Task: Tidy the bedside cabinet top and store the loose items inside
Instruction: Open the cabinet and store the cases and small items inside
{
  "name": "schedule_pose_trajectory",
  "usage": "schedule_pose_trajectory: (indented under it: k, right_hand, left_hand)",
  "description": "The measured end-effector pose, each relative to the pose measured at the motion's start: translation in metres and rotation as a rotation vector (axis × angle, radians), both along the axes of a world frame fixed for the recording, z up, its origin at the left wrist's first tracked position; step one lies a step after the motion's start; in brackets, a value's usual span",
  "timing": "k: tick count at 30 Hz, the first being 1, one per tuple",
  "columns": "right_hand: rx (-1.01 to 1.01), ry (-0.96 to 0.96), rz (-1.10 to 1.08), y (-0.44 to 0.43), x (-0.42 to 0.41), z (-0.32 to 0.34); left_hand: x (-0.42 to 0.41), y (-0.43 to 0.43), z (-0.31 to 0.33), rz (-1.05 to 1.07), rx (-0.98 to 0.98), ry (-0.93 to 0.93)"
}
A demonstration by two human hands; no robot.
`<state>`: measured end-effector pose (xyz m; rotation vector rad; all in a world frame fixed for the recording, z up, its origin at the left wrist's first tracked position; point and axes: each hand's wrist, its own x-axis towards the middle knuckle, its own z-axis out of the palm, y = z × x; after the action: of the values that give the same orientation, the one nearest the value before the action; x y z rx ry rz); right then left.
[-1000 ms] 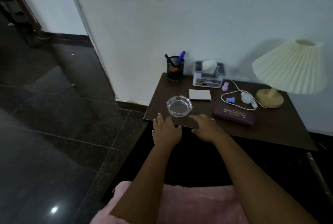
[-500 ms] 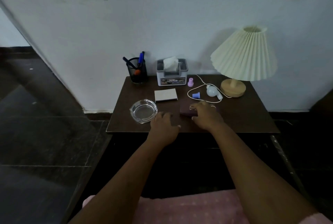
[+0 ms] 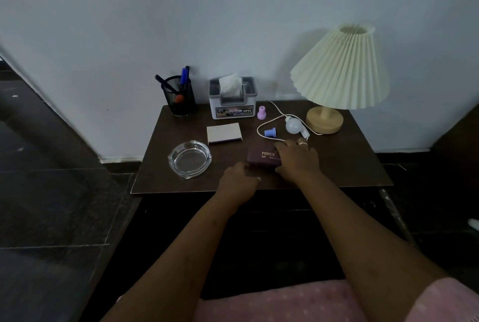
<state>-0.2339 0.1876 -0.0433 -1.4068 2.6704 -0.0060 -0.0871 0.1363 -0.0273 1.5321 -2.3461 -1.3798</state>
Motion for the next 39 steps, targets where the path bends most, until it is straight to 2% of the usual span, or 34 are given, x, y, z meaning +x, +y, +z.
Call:
schedule_pose_trajectory:
  k: [5, 10, 13, 19, 22, 28, 32, 35, 39]
  right_hand:
    - [-0.003, -0.188, -0.037, 0.008, -0.004, 0.004]
    - [-0.124, -0.536, -0.069, 0.023, 0.002, 0.014]
    - [-0.093, -0.734, -0.116, 0.043, 0.005, 0.022]
    - [0.236, -1.077, -0.27, 0.099, 0.003, 0.026]
    - [0.302, -1.294, -0.366, 0.122, 0.0, 0.02]
    - [0.223, -1.507, -0.458, 0.142, -0.006, -0.01]
    - [-0.001, -1.635, -0.553, 0.139, -0.005, -0.041]
    - [-0.162, -1.644, -0.653, 0.133, -0.007, -0.067]
    - [-0.274, -1.574, -0.759, 0.125, -0.021, -0.096]
  left_hand:
    - [-0.013, 0.01, -0.003, 0.082, 0.15, 0.096]
    - [-0.02, 0.024, 0.0, 0.268, 0.466, 0.307]
    - [-0.021, 0.036, 0.003, 0.344, 0.595, 0.392]
    - [-0.014, 0.071, 0.002, 0.179, 0.718, 0.262]
    - [-0.013, 0.09, -0.001, 0.116, 0.742, 0.192]
    - [-0.02, 0.103, -0.026, 0.154, 0.789, 0.19]
    - [-0.035, 0.101, -0.051, 0.173, 0.729, 0.214]
    - [-0.05, 0.102, -0.067, 0.125, 0.724, 0.23]
    - [-0.075, 0.108, -0.089, 0.083, 0.717, 0.24]
